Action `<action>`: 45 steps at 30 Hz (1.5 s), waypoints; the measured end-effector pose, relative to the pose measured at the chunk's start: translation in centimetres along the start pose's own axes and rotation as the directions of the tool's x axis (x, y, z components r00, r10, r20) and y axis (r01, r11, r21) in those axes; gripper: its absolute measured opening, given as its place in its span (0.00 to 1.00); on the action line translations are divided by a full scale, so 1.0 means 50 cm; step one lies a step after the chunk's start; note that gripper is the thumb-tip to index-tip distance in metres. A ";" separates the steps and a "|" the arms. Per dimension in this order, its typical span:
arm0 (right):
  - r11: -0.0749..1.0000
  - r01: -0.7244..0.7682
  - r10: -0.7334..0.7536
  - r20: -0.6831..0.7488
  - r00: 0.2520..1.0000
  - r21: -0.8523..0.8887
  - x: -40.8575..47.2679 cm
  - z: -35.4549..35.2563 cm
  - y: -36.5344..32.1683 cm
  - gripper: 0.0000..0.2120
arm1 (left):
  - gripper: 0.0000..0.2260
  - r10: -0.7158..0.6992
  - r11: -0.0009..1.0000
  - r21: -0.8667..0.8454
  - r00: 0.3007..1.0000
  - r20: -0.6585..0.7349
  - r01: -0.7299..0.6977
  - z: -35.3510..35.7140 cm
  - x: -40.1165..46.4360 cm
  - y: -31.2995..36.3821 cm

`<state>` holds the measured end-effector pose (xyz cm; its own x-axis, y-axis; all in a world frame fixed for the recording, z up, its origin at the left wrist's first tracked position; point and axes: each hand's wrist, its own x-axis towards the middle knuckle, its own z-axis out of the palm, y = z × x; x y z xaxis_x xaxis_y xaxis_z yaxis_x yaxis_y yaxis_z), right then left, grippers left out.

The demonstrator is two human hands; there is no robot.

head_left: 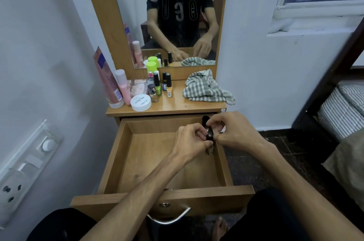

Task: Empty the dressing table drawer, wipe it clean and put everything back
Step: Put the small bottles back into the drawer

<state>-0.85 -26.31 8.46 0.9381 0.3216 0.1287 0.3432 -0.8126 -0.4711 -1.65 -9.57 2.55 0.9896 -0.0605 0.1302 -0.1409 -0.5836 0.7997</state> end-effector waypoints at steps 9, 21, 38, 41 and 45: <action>0.990 0.084 -0.049 -0.280 0.959 0.113 0.130 -0.010 -0.102 0.11 | 0.03 0.137 0.989 0.106 0.906 -0.401 -0.102 -0.141 0.012 0.022; 0.999 0.031 -0.032 -0.347 0.937 -0.007 0.326 0.039 -0.200 0.09 | 0.15 0.193 0.729 0.676 0.914 -0.358 0.111 -0.277 0.136 0.007; 0.947 0.005 0.032 -0.109 0.994 0.322 -0.049 -0.049 -0.097 0.10 | 0.07 0.138 0.928 0.361 0.986 -0.089 -0.097 -0.180 -0.069 0.055; 0.974 -0.042 0.053 -0.043 0.998 0.224 -0.092 -0.009 -0.064 0.09 | 0.07 0.095 0.907 0.409 0.995 0.021 -0.095 -0.127 -0.093 0.053; 0.991 -0.042 0.050 -0.056 0.997 0.126 -0.112 0.028 -0.035 0.10 | 0.07 0.031 0.920 0.388 0.996 0.080 -0.060 -0.074 -0.102 0.058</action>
<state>-6.79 -26.02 7.34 0.9551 0.2531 0.1540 0.2947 -0.7578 -0.5821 -7.21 -7.96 6.39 0.9838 -0.1435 0.1077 -0.1783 -0.8473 0.5002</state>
